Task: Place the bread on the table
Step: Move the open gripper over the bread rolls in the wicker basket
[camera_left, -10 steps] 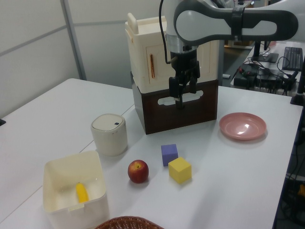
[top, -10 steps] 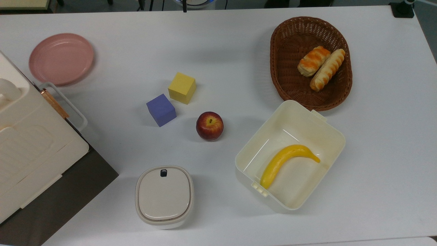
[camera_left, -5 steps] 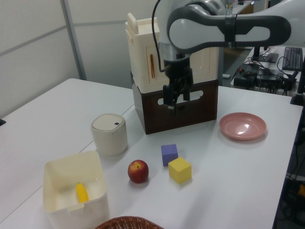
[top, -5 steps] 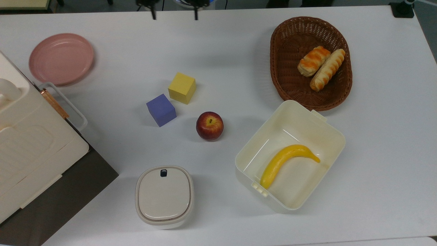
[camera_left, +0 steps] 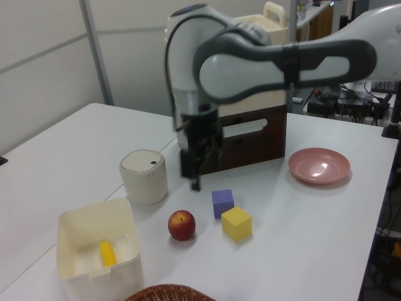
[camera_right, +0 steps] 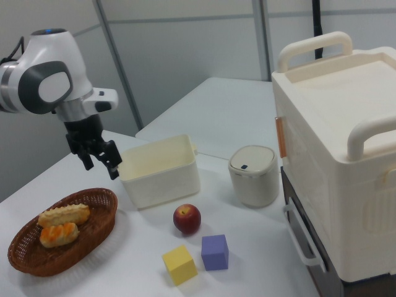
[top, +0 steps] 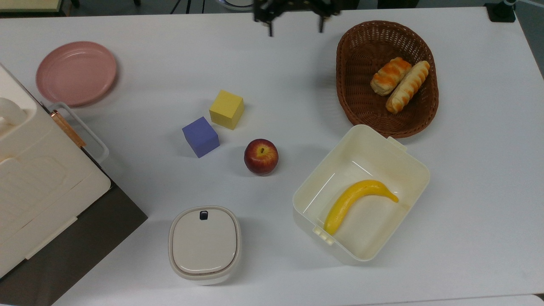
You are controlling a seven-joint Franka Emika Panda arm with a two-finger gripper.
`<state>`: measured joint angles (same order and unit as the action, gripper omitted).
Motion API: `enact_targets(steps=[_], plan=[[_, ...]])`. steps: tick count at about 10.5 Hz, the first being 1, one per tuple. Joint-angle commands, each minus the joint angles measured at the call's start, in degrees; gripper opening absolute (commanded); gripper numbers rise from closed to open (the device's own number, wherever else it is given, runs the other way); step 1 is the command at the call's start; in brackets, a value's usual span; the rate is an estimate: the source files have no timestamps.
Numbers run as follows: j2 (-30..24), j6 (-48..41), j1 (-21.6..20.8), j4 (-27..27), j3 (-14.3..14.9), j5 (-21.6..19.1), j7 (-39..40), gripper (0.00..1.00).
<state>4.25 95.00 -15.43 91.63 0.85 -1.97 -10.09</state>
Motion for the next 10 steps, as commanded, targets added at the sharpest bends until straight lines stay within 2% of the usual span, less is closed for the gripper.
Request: enact_targets(steps=[1,3,7,10], plan=[[4.3,5.6,-8.8,-0.3,0.7,-1.4,-11.2,1.0],[7.4,8.3,-13.2,-0.2,0.7,-1.4,-16.8,1.0],[13.9,13.0,-20.8,0.0,0.6,-0.7,-22.4,1.0],[17.4,17.5,-22.6,0.2,0.6,-0.6,-22.6,1.0]])
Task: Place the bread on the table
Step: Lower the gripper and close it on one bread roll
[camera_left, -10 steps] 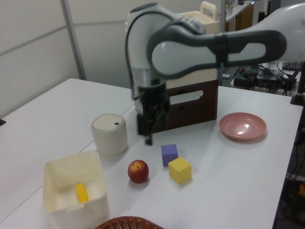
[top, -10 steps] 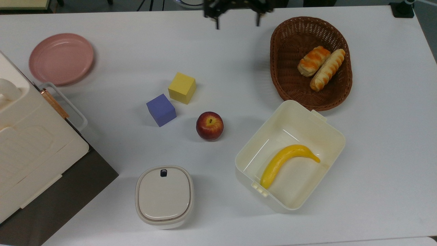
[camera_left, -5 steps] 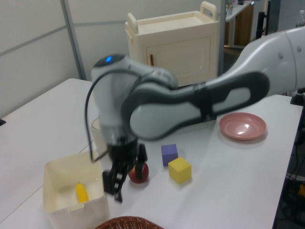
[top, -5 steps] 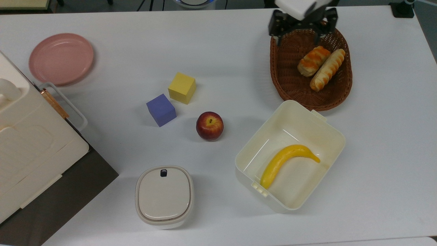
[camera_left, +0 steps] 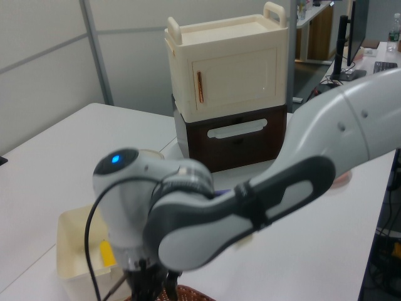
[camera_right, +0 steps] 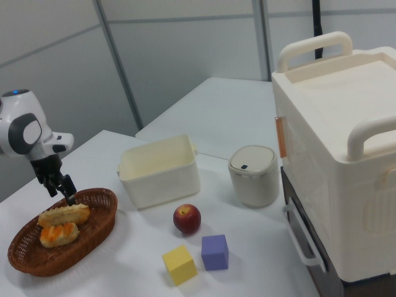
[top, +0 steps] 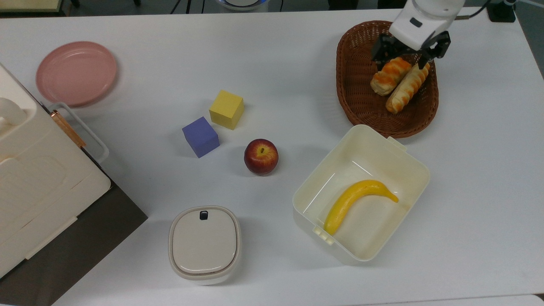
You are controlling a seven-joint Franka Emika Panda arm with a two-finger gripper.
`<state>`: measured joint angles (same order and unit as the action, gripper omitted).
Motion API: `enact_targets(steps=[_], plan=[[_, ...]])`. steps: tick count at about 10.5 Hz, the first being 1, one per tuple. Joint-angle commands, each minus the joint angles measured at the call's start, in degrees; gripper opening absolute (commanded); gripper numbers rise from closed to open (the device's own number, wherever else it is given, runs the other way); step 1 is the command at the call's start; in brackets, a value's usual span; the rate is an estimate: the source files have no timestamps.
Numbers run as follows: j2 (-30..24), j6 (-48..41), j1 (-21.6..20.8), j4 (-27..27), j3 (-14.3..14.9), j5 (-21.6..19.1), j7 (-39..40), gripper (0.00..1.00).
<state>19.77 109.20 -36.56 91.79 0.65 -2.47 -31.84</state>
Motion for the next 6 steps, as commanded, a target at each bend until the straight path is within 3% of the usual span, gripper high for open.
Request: enact_targets(steps=[1,6], plan=[[2.9,4.9,-2.2,0.1,0.9,-0.2,-1.0,1.0],[7.2,9.1,-2.9,0.1,0.8,-0.3,-4.2,1.0]])
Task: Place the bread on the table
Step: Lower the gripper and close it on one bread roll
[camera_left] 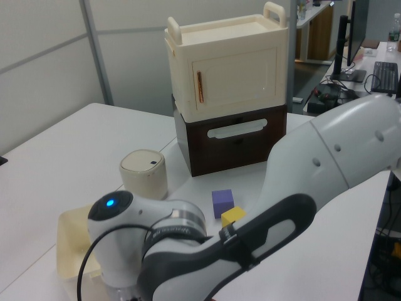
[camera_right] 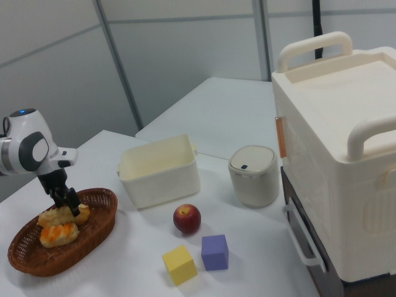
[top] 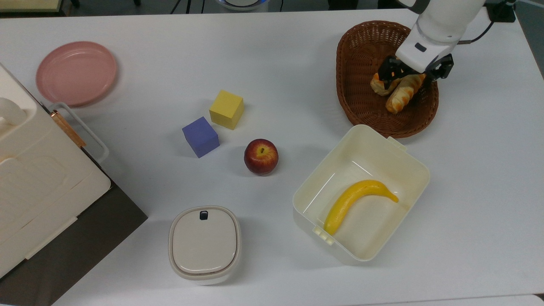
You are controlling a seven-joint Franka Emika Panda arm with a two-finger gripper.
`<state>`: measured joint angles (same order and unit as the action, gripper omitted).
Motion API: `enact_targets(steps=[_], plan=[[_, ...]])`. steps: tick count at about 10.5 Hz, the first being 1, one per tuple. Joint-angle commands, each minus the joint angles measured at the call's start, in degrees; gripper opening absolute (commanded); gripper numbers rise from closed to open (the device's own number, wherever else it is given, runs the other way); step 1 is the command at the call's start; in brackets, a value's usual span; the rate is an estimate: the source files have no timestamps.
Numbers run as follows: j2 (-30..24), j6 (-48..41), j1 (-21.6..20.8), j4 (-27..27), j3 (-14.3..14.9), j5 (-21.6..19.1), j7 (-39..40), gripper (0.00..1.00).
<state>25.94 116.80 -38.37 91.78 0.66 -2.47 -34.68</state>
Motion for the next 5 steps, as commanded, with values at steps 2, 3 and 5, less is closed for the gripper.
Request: enact_targets(steps=[2,3,5], plan=[[1.9,2.7,-0.9,0.4,0.8,-0.3,-1.4,0.52],[1.8,2.8,-0.7,0.4,0.9,-0.3,-1.3,0.32],[1.4,2.4,-0.6,0.1,0.9,-0.2,-1.0,0.11]])
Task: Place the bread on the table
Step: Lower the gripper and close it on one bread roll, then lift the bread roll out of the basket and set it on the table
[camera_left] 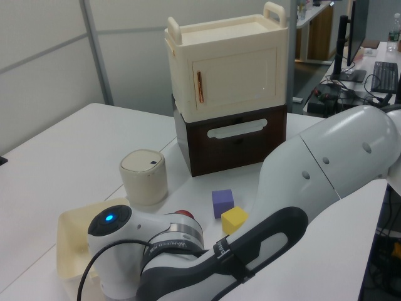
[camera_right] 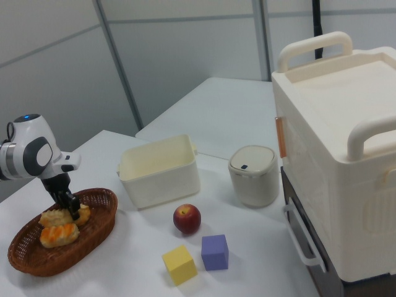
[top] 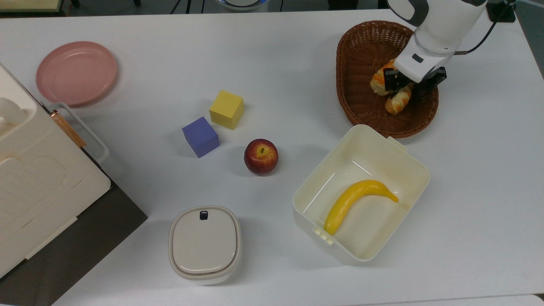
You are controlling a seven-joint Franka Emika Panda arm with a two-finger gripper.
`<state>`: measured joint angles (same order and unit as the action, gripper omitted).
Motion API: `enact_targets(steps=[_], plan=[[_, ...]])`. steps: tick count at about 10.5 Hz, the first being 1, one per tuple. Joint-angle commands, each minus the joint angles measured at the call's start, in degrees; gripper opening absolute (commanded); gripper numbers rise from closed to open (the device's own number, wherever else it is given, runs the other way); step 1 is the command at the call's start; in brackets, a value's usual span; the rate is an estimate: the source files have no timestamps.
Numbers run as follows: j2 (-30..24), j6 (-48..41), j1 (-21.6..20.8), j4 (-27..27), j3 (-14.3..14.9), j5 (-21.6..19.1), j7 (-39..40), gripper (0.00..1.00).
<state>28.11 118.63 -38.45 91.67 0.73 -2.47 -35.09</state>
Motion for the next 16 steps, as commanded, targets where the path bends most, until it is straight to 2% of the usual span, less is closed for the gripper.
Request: enact_targets(steps=[1,4,6,8,9,10,11,13,16], plan=[[-1.6,0.4,-0.3,0.1,0.9,-0.1,-0.4,0.11],[-8.1,-3.5,3.3,0.2,0.9,-0.1,0.5,0.12],[-11.4,-8.7,8.0,0.3,0.9,-0.2,8.1,0.14],[-12.6,-13.1,15.0,0.2,0.9,-0.2,16.3,0.16],[-13.1,-14.2,18.6,0.2,0.9,-0.2,19.2,0.27],[-13.3,-15.3,21.9,0.2,0.9,-0.1,21.4,0.57],[-13.3,-15.9,24.2,0.2,0.9,0.5,22.8,1.0],[-13.7,-15.9,27.2,0.1,1.2,2.7,23.0,1.0],[-17.3,-16.2,30.7,0.4,1.5,2.8,23.1,1.0]])
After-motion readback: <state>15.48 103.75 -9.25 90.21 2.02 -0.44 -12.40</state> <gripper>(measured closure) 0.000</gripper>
